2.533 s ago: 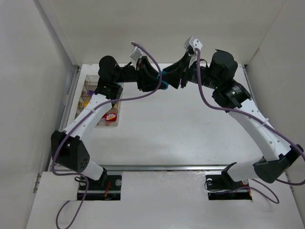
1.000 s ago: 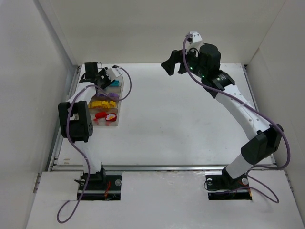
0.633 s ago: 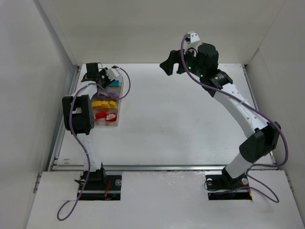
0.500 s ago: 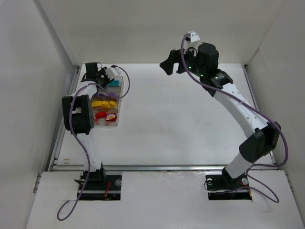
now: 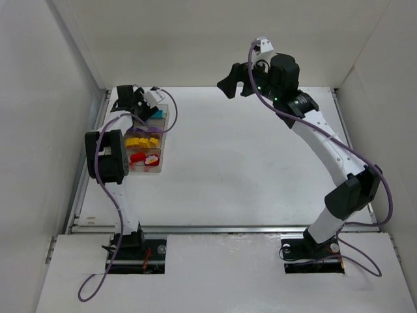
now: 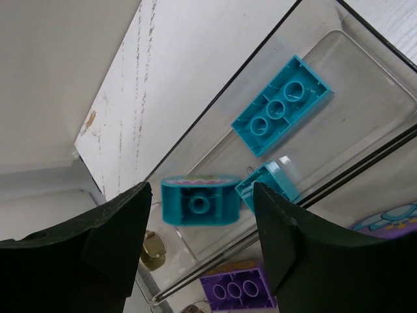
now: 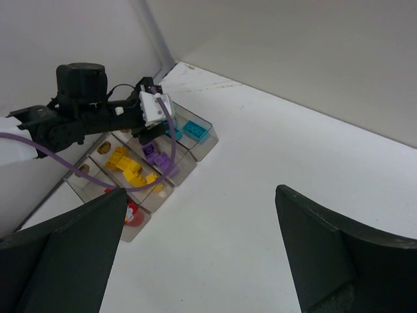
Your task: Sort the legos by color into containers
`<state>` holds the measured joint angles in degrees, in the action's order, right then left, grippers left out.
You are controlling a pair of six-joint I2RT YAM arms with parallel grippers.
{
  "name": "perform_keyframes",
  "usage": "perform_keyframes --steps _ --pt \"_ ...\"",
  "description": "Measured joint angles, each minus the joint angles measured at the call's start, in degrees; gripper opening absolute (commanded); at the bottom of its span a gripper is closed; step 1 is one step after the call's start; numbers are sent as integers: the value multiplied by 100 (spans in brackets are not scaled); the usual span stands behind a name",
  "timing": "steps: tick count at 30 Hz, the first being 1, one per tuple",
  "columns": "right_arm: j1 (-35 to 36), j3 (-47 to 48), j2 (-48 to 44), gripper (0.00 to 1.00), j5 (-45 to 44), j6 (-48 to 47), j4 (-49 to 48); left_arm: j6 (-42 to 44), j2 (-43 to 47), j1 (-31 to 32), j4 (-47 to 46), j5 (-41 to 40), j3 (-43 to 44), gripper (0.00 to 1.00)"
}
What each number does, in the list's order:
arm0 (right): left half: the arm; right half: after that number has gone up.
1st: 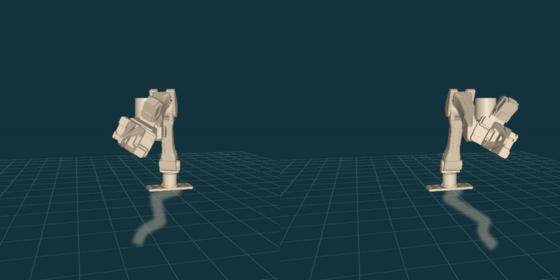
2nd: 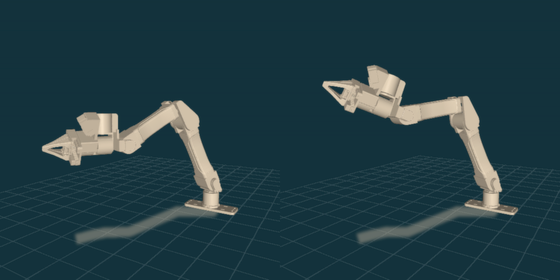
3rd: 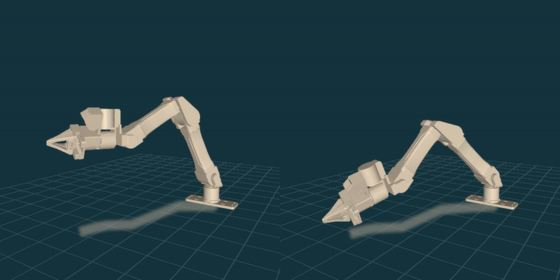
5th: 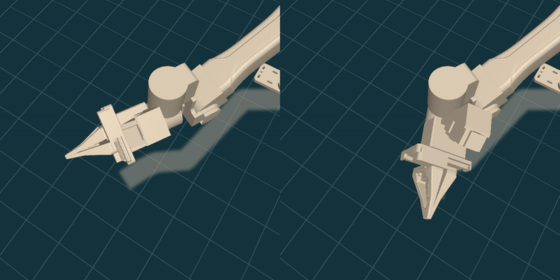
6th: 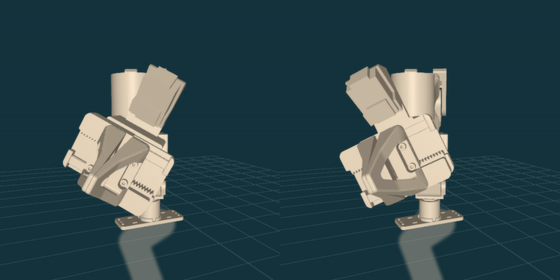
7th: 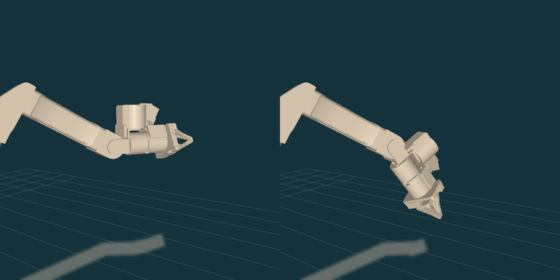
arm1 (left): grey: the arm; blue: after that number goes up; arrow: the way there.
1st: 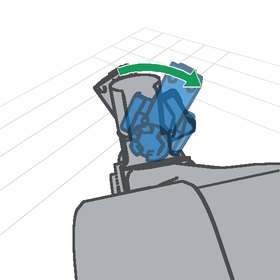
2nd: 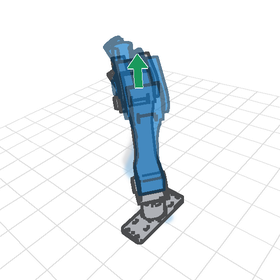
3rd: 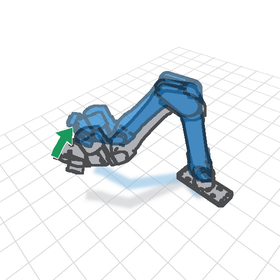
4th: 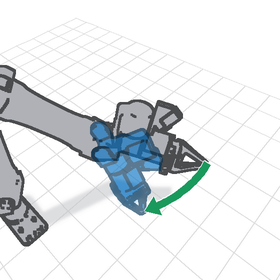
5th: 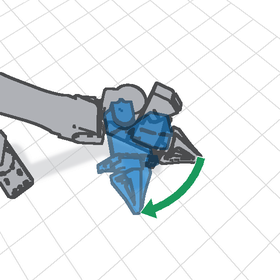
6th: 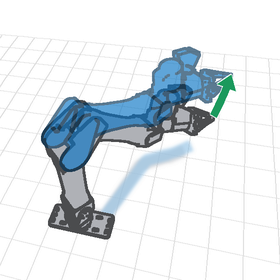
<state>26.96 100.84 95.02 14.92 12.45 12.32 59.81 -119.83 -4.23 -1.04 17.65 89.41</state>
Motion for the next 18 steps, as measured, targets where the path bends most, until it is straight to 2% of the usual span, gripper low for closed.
perform_keyframes --steps 4,6,9,13,18 --pt "0 68 26 100 2 0 13 -380 72 0 42 46 0 63" --pt "0 68 26 100 -4 0 20 -763 177 0 90 81 0 63" --pt "-35 68 22 100 -90 0 42 -1526 538 2 105 2 13 68" --pt "-232 -269 -273 100 -564 -2 111 -2688 1117 2 201 -837 463 73" --pt "-997 -619 -922 100 -1569 -22 623 -4052 2105 -389 404 -2037 903 74"
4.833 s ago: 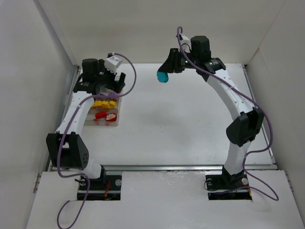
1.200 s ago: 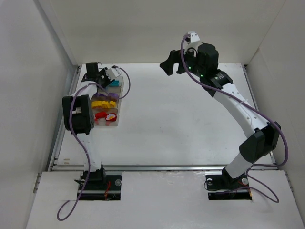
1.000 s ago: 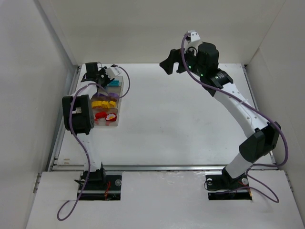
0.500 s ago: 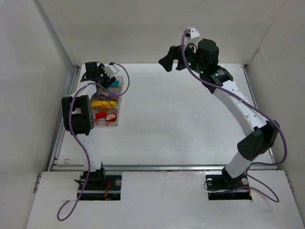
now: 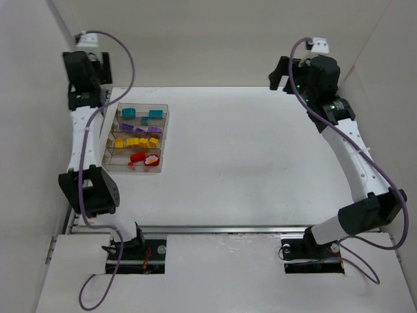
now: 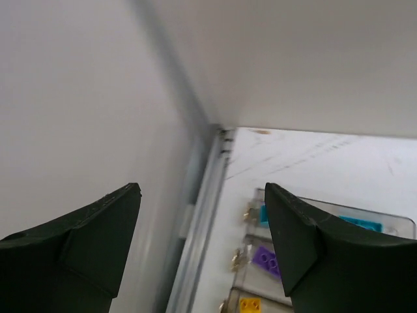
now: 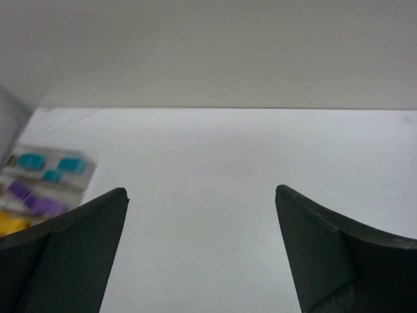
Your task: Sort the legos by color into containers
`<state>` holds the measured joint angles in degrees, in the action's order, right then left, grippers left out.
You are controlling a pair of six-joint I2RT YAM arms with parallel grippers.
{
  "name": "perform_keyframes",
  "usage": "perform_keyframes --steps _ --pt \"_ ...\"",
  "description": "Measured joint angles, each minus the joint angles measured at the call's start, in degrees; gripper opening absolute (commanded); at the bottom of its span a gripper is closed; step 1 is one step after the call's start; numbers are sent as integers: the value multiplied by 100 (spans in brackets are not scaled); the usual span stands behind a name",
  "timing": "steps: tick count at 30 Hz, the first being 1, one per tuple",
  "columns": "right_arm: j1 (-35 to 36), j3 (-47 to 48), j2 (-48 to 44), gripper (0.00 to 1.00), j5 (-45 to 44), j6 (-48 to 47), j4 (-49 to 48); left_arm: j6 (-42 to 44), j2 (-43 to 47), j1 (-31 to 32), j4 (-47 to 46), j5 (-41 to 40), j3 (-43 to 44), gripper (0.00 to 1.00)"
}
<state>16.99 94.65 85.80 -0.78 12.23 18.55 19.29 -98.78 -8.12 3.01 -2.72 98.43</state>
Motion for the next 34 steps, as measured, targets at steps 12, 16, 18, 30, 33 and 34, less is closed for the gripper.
perform_keyframes --steps 12,16,18,30,33,34 --pt "-798 -627 -876 100 -2437 -105 1569 -1235 2605 -1943 938 -1099 -2247 88" --pt "-798 -664 -1200 100 -2474 -28 1685 -1241 2726 -1803 1147 -1366 -2649 88" --pt "-798 -664 -1410 100 -2474 50 1755 -1261 2765 -1700 1196 -1534 -2804 88" --pt "-798 -1088 -2767 100 -2140 402 2208 -1539 3377 -850 1311 -1665 -2979 90" --pt "-798 -1207 -2979 100 -1899 407 2323 -1585 3515 -756 1322 -1661 -3071 90" --pt "-798 -1255 -3060 100 -1788 407 2363 -1602 3558 -730 1322 -1659 -3115 90"
